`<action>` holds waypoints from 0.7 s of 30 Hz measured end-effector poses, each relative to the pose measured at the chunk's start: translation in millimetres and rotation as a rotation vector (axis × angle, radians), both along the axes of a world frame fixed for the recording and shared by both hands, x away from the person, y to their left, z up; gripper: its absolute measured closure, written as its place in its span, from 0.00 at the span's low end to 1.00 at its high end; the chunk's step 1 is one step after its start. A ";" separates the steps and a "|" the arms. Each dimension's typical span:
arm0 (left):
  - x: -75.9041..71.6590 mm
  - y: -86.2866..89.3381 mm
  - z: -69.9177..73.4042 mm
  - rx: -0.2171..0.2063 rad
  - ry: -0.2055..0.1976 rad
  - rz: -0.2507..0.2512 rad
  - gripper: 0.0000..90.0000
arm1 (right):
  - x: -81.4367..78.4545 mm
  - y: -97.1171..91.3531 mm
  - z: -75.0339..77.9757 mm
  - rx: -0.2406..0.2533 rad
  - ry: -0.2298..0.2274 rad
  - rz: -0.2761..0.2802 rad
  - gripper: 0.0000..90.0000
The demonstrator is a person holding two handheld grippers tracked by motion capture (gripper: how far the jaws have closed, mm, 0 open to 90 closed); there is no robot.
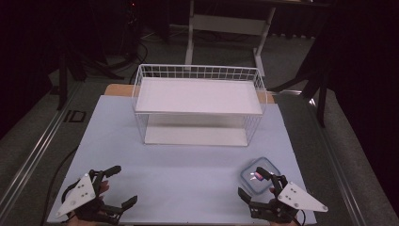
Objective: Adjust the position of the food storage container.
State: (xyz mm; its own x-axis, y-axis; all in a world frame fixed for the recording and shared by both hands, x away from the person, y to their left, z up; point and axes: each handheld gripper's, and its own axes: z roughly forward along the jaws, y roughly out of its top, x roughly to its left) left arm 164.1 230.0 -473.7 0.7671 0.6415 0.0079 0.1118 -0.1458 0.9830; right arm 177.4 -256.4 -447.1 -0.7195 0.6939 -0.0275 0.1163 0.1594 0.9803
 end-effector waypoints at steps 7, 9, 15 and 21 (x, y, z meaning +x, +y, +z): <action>-2.9 -2.2 0.9 0.004 -0.009 -0.006 0.01 | -3.1 8.3 5.7 -0.031 -0.023 0.005 0.15; -3.0 -2.2 1.4 0.002 -0.012 -0.005 0.01 | -3.5 8.6 9.2 -0.015 -0.024 0.006 0.13; -2.2 -3.7 -0.1 0.000 -0.005 -0.007 0.01 | 5.3 4.4 17.0 0.020 -0.003 -0.023 0.13; -1.2 -4.4 -1.2 0.001 -0.004 -0.008 0.01 | 23.1 -4.9 23.6 -0.050 -0.041 -0.076 0.13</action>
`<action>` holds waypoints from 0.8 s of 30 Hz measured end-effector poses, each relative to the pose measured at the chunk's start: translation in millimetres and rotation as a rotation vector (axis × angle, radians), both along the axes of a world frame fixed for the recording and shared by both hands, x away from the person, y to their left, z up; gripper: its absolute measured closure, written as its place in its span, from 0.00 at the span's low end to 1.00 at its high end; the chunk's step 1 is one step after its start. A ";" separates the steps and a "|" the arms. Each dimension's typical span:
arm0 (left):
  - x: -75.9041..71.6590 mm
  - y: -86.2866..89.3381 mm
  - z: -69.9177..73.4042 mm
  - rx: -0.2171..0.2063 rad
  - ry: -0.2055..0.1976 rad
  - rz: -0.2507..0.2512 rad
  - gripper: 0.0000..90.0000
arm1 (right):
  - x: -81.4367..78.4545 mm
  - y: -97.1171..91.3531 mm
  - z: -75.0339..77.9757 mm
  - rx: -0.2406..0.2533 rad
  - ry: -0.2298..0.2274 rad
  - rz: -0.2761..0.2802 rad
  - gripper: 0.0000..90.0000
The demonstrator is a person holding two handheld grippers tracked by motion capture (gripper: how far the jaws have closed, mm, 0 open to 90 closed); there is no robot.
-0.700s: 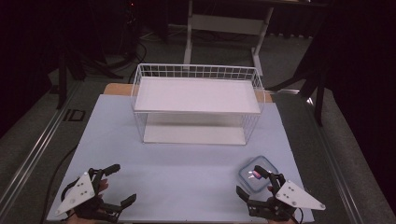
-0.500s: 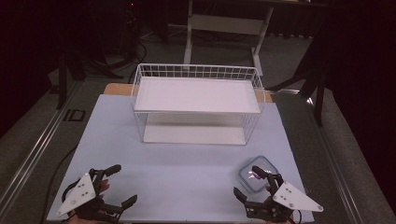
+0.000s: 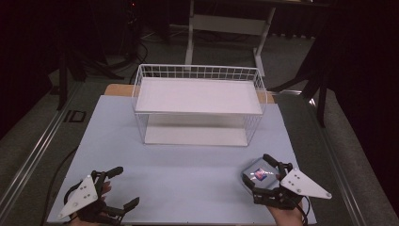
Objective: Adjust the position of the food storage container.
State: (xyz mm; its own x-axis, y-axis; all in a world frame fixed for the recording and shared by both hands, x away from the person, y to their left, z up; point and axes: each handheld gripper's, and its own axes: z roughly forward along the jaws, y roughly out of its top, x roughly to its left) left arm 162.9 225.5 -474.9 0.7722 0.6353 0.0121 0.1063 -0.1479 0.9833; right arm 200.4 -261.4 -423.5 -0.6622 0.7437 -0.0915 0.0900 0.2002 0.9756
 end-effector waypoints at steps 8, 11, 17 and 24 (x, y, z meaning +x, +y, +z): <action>0.1 0.6 -0.3 -0.009 0.004 0.000 0.01 | 23.7 -21.4 -0.5 0.003 0.025 -0.041 0.22; 0.3 0.4 -0.4 -0.009 0.003 0.000 0.01 | 31.5 -27.4 -6.1 -0.021 0.050 -0.063 0.27; 1.2 -0.5 -1.1 -0.005 0.003 -0.001 0.01 | 47.2 -45.0 -22.6 -0.049 0.107 -0.106 0.46; 2.2 -0.6 -1.9 -0.011 0.009 0.002 0.01 | 60.0 -66.2 -39.2 -0.098 0.144 -0.159 0.62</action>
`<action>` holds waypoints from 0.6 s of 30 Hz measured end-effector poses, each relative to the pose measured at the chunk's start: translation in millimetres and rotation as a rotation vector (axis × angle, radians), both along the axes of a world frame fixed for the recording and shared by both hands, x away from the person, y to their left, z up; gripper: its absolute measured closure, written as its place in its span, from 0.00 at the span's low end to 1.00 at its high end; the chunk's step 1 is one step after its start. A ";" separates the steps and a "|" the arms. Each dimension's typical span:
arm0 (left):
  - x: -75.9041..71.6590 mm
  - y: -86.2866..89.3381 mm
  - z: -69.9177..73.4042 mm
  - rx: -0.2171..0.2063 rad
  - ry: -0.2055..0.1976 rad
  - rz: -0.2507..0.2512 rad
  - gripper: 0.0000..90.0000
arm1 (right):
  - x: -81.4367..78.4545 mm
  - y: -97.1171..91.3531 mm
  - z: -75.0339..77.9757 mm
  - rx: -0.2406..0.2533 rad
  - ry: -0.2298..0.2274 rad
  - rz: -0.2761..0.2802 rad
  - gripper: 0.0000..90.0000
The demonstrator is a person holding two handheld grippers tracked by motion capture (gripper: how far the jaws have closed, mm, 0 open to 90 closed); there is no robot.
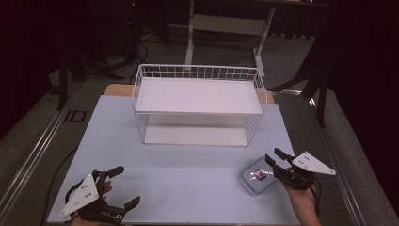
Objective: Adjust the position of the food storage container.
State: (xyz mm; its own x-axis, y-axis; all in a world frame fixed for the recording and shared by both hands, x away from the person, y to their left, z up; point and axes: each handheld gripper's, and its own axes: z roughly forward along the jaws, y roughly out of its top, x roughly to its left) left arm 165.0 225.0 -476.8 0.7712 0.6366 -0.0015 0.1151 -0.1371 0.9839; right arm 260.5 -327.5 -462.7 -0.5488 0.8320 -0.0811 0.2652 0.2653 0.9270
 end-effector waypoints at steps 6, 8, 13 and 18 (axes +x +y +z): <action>0.0 -0.7 -0.5 0.001 0.001 0.000 0.01 | 6.3 -14.1 -12.7 -0.077 0.004 -0.052 0.79; 0.2 -0.7 -0.6 0.005 0.001 0.000 0.01 | 7.9 -18.7 -16.5 -0.102 0.020 -0.063 0.90; -0.1 -1.0 -0.6 0.008 0.001 0.000 0.01 | 11.0 -29.3 -27.5 -0.159 0.064 -0.111 1.00; -0.1 -1.1 -0.6 0.007 0.001 0.002 0.01 | 13.5 -37.0 -42.1 -0.200 0.126 -0.141 1.00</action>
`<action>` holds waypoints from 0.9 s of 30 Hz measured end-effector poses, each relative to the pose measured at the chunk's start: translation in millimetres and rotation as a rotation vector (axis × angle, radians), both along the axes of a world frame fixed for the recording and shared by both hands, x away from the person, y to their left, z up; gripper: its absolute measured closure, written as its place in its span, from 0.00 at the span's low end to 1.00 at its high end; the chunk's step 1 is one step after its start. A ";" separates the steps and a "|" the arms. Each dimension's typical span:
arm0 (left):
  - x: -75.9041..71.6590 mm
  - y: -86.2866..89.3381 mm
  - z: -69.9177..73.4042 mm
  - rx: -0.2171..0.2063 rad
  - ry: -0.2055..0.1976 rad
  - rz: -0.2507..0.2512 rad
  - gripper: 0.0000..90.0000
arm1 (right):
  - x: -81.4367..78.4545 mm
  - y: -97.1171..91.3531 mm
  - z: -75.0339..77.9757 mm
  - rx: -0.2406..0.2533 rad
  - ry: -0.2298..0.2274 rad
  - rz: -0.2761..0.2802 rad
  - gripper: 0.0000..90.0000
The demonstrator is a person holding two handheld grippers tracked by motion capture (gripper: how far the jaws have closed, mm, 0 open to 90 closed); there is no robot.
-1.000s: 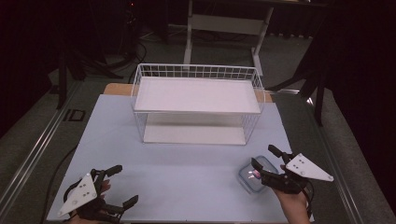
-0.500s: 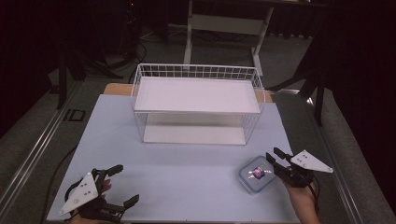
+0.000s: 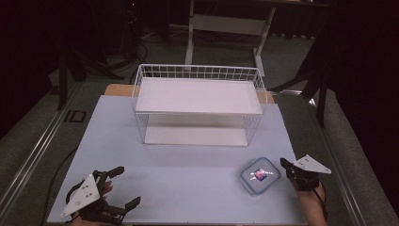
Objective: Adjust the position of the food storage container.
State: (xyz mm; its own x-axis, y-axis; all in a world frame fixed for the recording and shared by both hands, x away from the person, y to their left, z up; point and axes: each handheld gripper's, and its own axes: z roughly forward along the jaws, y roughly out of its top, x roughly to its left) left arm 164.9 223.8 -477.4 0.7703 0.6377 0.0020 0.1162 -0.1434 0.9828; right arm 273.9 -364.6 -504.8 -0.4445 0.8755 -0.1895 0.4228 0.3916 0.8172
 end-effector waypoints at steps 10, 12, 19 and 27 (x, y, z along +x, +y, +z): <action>0.9 -0.3 0.1 0.001 -0.001 -0.005 0.01 | -9.9 -2.2 -28.0 0.032 0.138 0.031 1.00; 0.5 -0.6 0.2 0.002 -0.004 -0.005 0.01 | -11.8 -2.7 -29.2 0.049 0.150 0.042 1.00; 1.3 -0.5 0.4 0.001 -0.004 -0.005 0.01 | -20.2 5.9 -28.3 0.055 0.176 0.108 1.00; 1.5 -2.8 -0.2 0.012 -0.004 -0.013 0.01 | -23.9 34.7 -28.5 0.074 0.205 0.216 1.00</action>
State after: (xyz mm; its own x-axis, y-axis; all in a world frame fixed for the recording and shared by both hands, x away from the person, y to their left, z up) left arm 166.4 221.0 -477.5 0.7782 0.6279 0.0125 0.1104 -0.1564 0.9815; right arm 250.0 -329.9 -533.3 -0.6444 0.7645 -0.0156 0.4955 0.4331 0.7530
